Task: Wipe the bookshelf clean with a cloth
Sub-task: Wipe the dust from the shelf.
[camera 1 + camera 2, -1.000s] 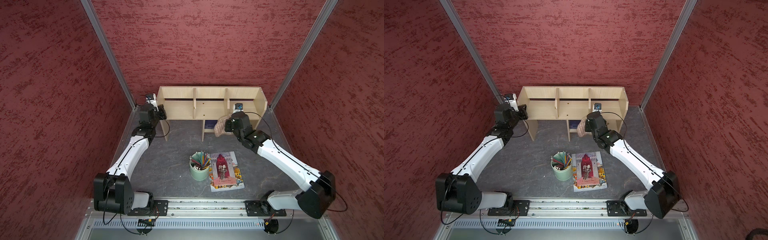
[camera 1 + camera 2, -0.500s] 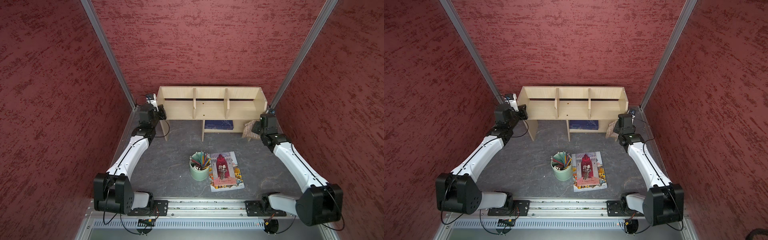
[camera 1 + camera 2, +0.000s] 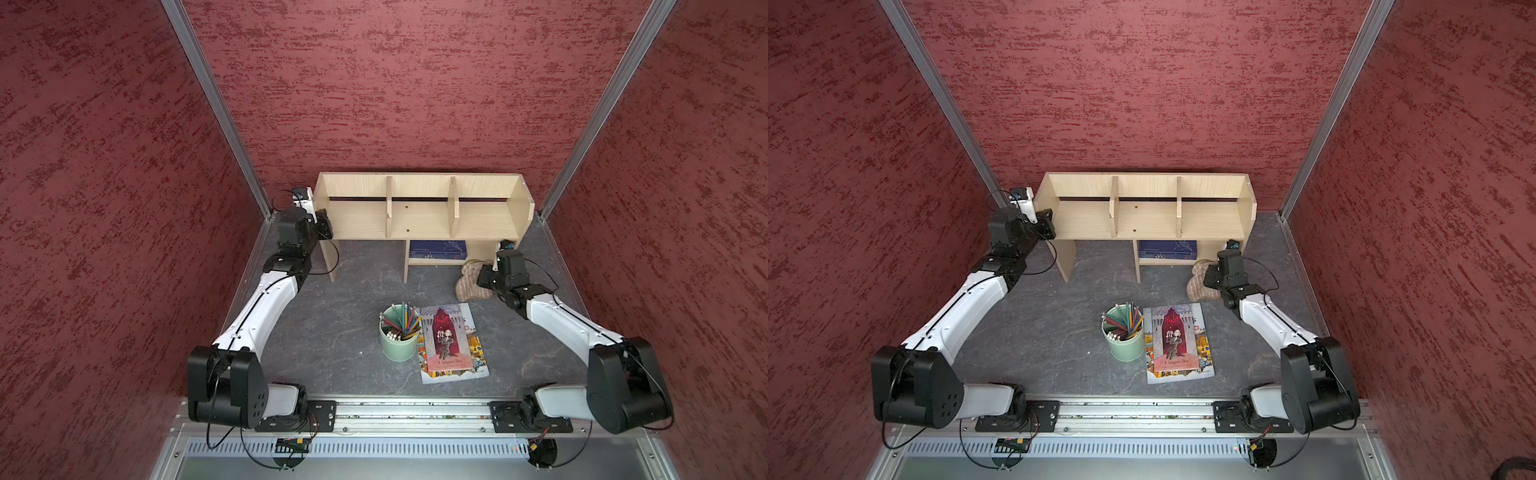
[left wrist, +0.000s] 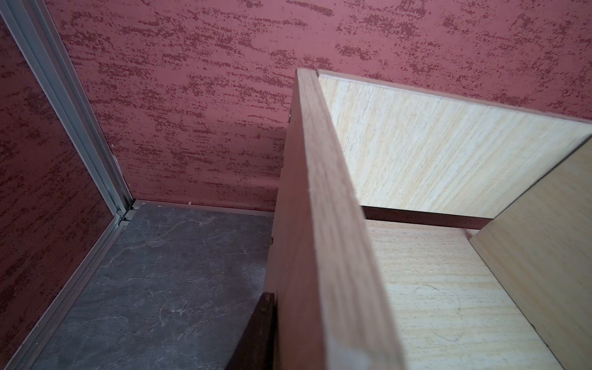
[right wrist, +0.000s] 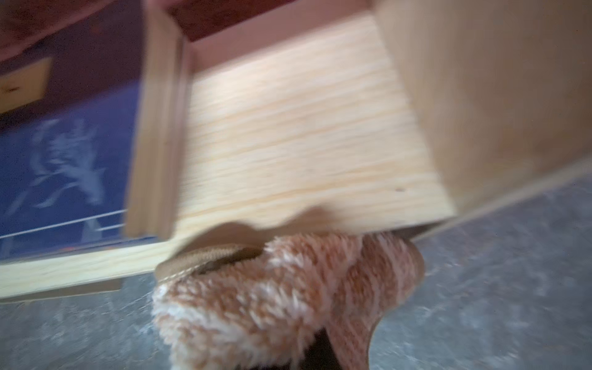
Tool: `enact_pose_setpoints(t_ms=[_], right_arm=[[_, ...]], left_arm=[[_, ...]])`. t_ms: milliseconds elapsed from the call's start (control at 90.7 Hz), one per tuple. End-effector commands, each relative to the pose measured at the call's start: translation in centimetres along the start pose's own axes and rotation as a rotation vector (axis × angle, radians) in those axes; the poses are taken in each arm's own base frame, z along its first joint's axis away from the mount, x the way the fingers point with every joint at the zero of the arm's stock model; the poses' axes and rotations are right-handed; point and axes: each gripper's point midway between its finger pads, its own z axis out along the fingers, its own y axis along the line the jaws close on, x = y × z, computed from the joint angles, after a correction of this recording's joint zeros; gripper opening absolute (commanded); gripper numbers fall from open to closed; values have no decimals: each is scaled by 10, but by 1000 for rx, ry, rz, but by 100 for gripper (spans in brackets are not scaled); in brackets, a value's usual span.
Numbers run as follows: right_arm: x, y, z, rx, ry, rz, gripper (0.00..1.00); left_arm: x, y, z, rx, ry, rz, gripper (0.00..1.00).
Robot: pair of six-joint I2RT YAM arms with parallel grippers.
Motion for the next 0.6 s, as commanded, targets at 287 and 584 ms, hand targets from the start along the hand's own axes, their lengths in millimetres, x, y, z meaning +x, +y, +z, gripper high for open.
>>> enact_pose_setpoints(t_ms=[287,584], right_arm=[[-3,153,-5,-303,-58,-148,0],[6,219,-11,-345,-87,-252,0]], left_arm=[[15,-34,-1,183,78,-130,0],[15,-33,0,178,80,-129,0]])
